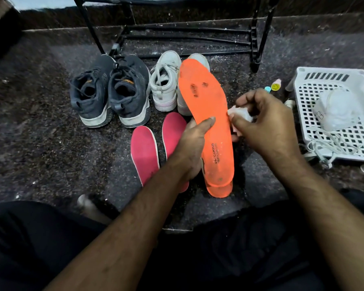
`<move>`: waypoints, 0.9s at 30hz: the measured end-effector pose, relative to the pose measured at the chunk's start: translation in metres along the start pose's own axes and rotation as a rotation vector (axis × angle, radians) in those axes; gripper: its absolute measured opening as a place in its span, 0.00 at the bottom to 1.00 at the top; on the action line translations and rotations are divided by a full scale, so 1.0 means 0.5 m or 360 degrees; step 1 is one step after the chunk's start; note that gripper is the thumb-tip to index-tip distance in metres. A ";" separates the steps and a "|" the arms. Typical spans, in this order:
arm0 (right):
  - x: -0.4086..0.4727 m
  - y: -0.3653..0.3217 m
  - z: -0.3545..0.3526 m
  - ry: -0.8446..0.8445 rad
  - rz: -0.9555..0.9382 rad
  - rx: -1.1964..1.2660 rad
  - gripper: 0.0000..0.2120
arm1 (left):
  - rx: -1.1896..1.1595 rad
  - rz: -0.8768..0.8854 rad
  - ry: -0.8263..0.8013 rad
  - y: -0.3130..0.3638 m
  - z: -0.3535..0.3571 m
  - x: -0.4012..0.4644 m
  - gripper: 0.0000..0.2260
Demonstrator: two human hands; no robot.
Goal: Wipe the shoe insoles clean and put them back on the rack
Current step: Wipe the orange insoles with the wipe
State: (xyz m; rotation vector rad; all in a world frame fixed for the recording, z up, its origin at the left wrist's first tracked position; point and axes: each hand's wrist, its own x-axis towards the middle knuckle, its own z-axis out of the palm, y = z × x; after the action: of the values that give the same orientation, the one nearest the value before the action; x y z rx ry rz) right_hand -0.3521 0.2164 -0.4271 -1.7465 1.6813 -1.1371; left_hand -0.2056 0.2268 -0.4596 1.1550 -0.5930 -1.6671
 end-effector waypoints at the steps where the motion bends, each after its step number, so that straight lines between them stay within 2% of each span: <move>1: 0.006 -0.001 -0.002 0.0014 0.0011 0.0030 0.11 | 0.0029 -0.0014 -0.0024 -0.001 0.004 -0.003 0.14; 5: -0.003 -0.015 0.009 -0.0175 -0.0047 0.0006 0.07 | 0.0008 0.0039 -0.0020 -0.005 0.009 -0.005 0.12; 7: -0.032 -0.023 0.021 -0.0349 -0.0157 -0.0066 0.08 | -0.0062 0.0034 -0.0003 -0.001 0.007 -0.005 0.10; 9: -0.050 -0.026 0.032 -0.0412 -0.0269 -0.0083 0.10 | -0.0075 0.0027 0.0013 -0.002 0.004 0.000 0.09; 11: -0.039 -0.021 0.033 -0.0341 -0.0268 -0.0057 0.11 | -0.0056 0.0029 -0.0011 -0.008 0.005 -0.003 0.10; 15: 0.011 -0.014 0.012 -0.0067 -0.0065 0.0073 0.12 | 0.0017 0.0014 -0.0027 -0.011 0.006 -0.004 0.13; 17: -0.010 -0.021 0.018 -0.0140 -0.0127 0.0038 0.13 | -0.0042 0.0042 -0.0019 -0.007 0.005 -0.003 0.11; 20: -0.066 -0.035 0.045 -0.0433 -0.0248 -0.0033 0.14 | -0.0091 0.0040 -0.0017 -0.007 0.002 0.003 0.09; 22: -0.058 -0.031 0.048 -0.0397 -0.0247 -0.0020 0.15 | -0.0089 0.0044 -0.0041 -0.009 0.002 0.002 0.09; 25: -0.007 -0.016 0.023 -0.0151 -0.0147 -0.0017 0.14 | -0.0086 0.0034 -0.0053 -0.007 0.003 -0.001 0.17; 27: 0.000 -0.014 0.011 -0.0100 -0.0091 0.0002 0.14 | -0.0125 -0.0025 -0.0020 -0.001 0.005 -0.004 0.22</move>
State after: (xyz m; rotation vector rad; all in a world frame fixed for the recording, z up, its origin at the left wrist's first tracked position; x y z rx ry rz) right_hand -0.3438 0.2162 -0.4244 -1.8209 1.6028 -1.0961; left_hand -0.2081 0.2286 -0.4582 1.0957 -0.5230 -1.6970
